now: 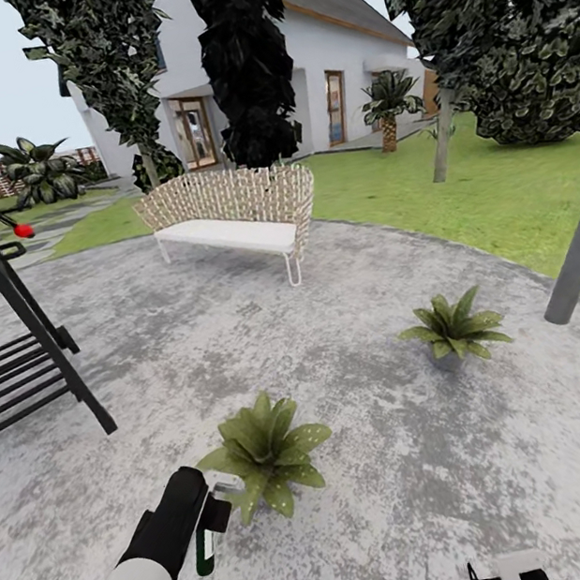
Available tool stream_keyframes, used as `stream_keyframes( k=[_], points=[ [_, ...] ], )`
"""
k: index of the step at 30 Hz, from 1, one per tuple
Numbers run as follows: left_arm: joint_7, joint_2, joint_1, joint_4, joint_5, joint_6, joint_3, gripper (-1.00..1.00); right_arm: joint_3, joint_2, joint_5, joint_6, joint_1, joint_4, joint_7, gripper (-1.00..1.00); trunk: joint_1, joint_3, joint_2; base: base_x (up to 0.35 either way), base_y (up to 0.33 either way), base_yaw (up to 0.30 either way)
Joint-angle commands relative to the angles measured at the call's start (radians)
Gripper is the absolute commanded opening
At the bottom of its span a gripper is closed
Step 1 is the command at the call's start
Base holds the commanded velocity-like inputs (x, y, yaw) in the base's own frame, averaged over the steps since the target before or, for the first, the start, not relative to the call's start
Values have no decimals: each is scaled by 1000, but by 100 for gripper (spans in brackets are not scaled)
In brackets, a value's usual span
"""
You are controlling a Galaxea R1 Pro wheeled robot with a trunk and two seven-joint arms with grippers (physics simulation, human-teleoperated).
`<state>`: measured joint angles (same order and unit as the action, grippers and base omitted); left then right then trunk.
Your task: Pick up the pesticide atomizer in the garden and spray insectifuge to fully cover both potted plants in the garden.
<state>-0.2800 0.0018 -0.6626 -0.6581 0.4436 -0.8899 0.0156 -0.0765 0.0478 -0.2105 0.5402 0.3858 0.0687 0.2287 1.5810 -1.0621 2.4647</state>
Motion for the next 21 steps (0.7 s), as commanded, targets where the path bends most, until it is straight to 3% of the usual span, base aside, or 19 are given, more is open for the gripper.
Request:
stream_keyframes(
  k=[1, 7, 11, 17, 21],
  points=[
    [-8, 1, 0, -2, 10, -3, 0, -100, -8, -1, -10, 3, 1, -1, 3, 100, 0, 0, 0, 10, 0, -251],
    [-8, 15, 1, 10, 10, -5, 0, -100, -8, -2, -10, 3, 1, -1, 4, 100, 0, 0, 0, -11, 14, -53],
    [-10, 30, 3, 14, 9, -7, -1, -100, -8, -2, -10, 3, 1, -1, 4, 100, 0, 0, 0, -195, 208, -1],
    [-12, 31, 34, 18, 9, -6, 2, -100, -8, -2, -10, 3, 1, -1, 4, 100, 0, 0, 0, -50, 264, 0],
    [-21, 21, 38, 47, 6, -11, 4, -100, -8, -2, -10, 3, 1, -1, 4, 100, 0, 0, 0, -1, 36, 0]
  ],
)
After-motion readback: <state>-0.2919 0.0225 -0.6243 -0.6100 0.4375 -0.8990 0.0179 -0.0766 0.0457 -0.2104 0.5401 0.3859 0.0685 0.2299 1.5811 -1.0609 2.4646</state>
